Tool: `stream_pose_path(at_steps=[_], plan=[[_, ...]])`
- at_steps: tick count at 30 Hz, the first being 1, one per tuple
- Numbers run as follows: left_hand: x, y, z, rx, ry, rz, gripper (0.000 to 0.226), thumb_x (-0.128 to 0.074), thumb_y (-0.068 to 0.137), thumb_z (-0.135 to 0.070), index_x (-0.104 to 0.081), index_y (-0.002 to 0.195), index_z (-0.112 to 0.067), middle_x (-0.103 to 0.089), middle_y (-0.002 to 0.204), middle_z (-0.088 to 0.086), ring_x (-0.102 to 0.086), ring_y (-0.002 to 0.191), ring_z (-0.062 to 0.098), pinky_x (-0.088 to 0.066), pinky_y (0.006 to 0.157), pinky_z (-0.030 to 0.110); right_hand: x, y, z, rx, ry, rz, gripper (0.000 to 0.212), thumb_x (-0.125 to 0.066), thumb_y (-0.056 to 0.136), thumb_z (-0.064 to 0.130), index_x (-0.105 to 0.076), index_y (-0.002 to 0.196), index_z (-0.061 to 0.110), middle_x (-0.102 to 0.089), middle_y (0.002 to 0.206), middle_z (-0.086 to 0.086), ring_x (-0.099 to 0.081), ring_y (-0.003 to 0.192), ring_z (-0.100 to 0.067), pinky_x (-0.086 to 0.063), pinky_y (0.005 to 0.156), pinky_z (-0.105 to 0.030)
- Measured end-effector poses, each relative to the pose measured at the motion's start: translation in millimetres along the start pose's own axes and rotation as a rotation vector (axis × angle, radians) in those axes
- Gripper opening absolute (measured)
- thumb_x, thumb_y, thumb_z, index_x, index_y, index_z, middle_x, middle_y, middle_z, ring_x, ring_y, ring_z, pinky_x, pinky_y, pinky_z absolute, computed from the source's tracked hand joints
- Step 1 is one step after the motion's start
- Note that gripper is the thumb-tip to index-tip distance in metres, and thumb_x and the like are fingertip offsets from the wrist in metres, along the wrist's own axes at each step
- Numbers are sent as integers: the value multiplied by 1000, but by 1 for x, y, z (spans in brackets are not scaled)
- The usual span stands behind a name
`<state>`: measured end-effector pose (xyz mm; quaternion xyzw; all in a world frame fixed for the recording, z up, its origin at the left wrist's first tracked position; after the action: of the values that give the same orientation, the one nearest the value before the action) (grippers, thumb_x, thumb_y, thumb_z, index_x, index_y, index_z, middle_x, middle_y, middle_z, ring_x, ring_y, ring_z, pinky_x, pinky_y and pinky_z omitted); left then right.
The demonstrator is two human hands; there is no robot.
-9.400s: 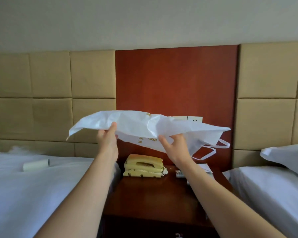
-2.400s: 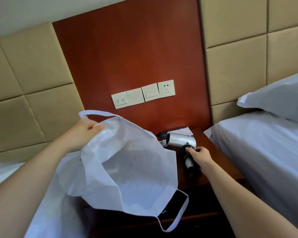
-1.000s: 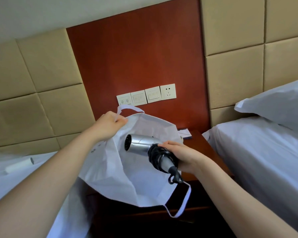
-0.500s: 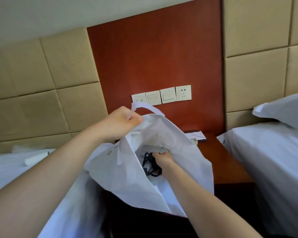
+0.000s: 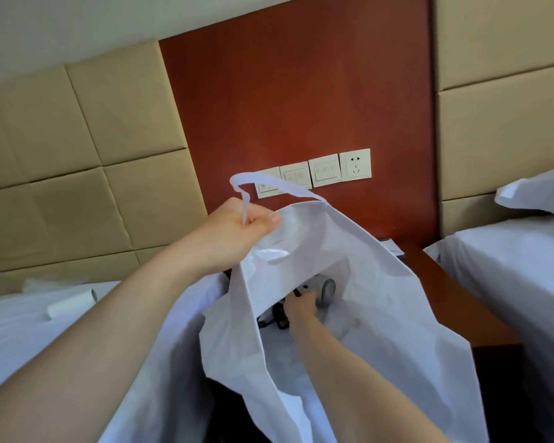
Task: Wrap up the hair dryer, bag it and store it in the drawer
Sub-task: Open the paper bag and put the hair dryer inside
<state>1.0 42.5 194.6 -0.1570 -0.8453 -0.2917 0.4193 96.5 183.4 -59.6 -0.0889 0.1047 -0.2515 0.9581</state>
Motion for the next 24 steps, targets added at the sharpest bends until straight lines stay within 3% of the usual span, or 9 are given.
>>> stream_pose_path(at_steps=[3,6,8,12,15,17,19,22,24], plan=[[-1,3,5,-6,-26,-6,46,-43,99,-27,-52,71,8,-31,67,6,-23,62,23,-18,56,30,-5,7,-9,-14,31,17,11,-50,94,13,-40,96,7,-52,122,-20,-45,93,-22,-34,77,-27],[-2,7,8,-14,-27,-13,46,-43,99,-27,-51,70,8,-30,66,6,-23,60,21,-20,56,30,-13,16,-12,-14,30,82,28,-44,95,8,-38,69,18,-52,84,-5,-47,78,-19,-39,76,-29],[-5,8,10,-9,-31,-2,45,-42,99,-26,-54,73,8,-31,66,6,-24,59,21,-21,55,29,-22,14,-9,-36,3,210,32,-41,94,6,-39,67,21,-45,74,1,-45,65,-13,-46,80,-35],[-11,7,8,-2,-7,27,43,-41,100,-26,-57,73,4,-23,65,7,-19,56,18,-16,50,25,-22,18,-8,22,-187,337,16,-45,84,8,-60,82,2,-63,89,-19,-56,73,-27,-50,71,-36],[-12,5,7,9,0,28,40,-42,99,-26,-52,72,2,-19,59,0,-17,52,13,-14,45,22,7,-16,10,59,-352,373,16,-44,92,11,-58,85,10,-52,75,-6,-50,66,-19,-40,56,-26],[-15,4,8,30,8,39,42,-42,99,-27,-57,78,5,-20,60,-1,-18,51,12,-16,46,22,29,-40,18,69,-513,428,14,-45,93,18,-59,95,18,-51,80,0,-49,66,-13,-41,58,-23],[-20,0,6,39,4,56,41,-42,99,-27,-55,67,-4,-20,55,-6,-17,46,8,-17,46,21,47,-66,29,104,-653,520,17,-47,93,22,-59,104,19,-57,96,1,-57,76,-10,-45,65,-21],[-25,-7,-3,15,-7,79,46,-43,99,-24,-28,57,-18,-16,50,-10,-14,40,7,-16,40,15,76,-104,56,173,-828,592,27,-45,95,20,-59,116,9,-62,114,-8,-60,85,-12,-47,69,-18],[-31,-13,-9,10,14,133,44,-42,99,-24,-25,59,-18,-16,56,-5,-15,44,7,-16,42,18,95,-130,73,199,-916,609,26,-45,95,18,-60,115,9,-65,119,-8,-63,86,-13,-49,70,-17]])
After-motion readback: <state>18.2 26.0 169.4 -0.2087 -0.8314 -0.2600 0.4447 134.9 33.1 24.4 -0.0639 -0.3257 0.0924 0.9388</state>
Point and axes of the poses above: each hand's wrist, its own y-axis towards the middle knuckle, its own x-axis out of the back of the hand, z = x × y, the point moved 9 cm from there along y, towards the middle knuckle
